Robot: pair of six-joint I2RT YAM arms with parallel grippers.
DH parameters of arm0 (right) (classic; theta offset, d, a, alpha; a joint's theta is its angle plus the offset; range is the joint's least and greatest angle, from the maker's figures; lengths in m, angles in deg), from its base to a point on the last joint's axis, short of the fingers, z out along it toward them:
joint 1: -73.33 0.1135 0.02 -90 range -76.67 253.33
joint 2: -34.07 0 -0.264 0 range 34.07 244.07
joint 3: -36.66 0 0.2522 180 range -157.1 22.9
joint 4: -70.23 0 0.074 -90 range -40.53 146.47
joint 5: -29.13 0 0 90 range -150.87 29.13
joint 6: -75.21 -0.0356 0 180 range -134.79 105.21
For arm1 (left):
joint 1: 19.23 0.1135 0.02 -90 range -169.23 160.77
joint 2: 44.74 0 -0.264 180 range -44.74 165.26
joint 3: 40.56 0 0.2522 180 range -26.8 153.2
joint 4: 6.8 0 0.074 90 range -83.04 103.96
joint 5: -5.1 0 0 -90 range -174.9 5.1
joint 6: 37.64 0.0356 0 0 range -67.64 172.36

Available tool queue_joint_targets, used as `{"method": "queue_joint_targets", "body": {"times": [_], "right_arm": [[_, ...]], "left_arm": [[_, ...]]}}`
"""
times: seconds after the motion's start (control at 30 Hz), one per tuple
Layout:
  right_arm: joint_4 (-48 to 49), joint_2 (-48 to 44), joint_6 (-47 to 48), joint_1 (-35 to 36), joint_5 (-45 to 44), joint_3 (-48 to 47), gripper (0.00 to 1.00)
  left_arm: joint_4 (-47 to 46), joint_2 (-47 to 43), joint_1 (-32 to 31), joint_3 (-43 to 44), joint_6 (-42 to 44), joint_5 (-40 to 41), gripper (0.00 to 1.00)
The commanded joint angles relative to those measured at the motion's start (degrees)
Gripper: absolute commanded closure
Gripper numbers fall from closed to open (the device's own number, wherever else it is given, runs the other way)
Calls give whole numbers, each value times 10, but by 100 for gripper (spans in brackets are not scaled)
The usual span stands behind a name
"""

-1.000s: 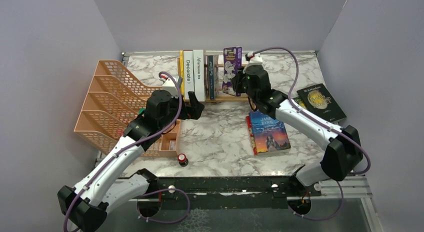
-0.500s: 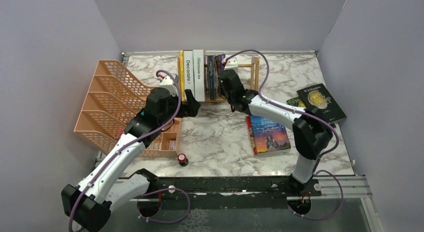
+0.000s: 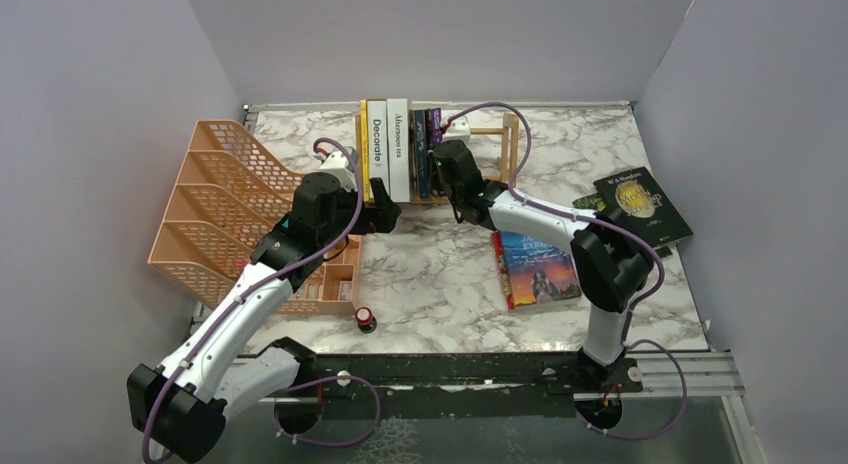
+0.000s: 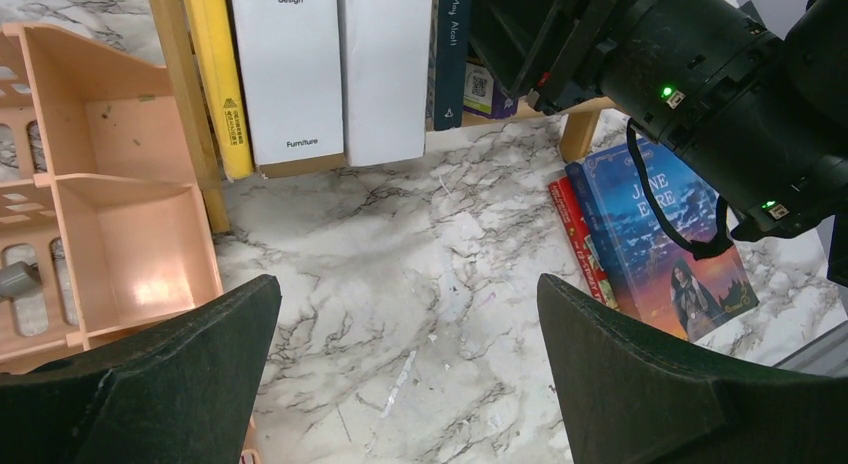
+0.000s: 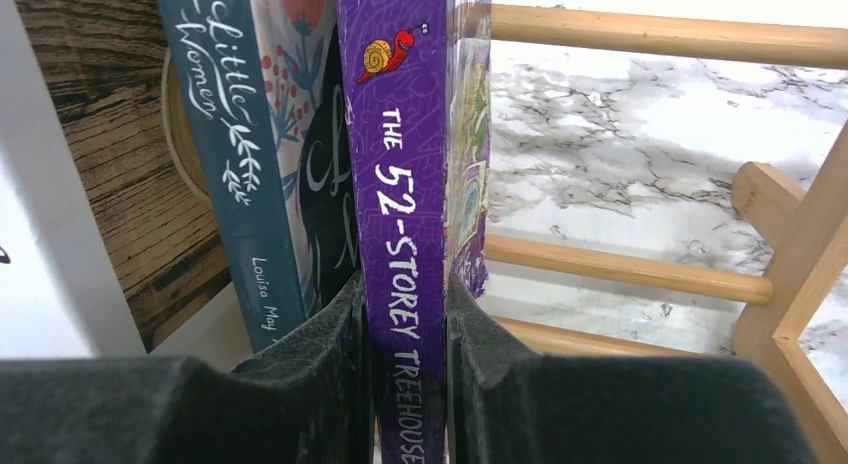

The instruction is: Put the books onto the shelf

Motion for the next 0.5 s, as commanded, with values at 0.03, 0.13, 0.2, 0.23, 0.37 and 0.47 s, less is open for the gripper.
{"method": "queue_joint_targets", "body": {"times": [0.03, 0.13, 0.2, 0.23, 0.37, 0.47], "right_arm": [[35, 11, -21, 7, 26, -16, 70], [22, 0, -25, 7, 34, -14, 62], [-5, -7, -28, 7, 39, -25, 59], [-21, -9, -31, 7, 40, -33, 58], [-67, -23, -39, 7, 39, -54, 56], [-98, -43, -46, 7, 48, -54, 56]], "left_arm": [[-5, -3, 5, -8, -4, -17, 1], [-4, -2, 6, -7, -4, -20, 1], [-4, -2, 7, -6, -5, -22, 1], [-4, -1, 7, -6, -5, -24, 1], [-4, -3, 8, -6, -5, -27, 1], [-4, -6, 8, -6, -5, -27, 1]]}}
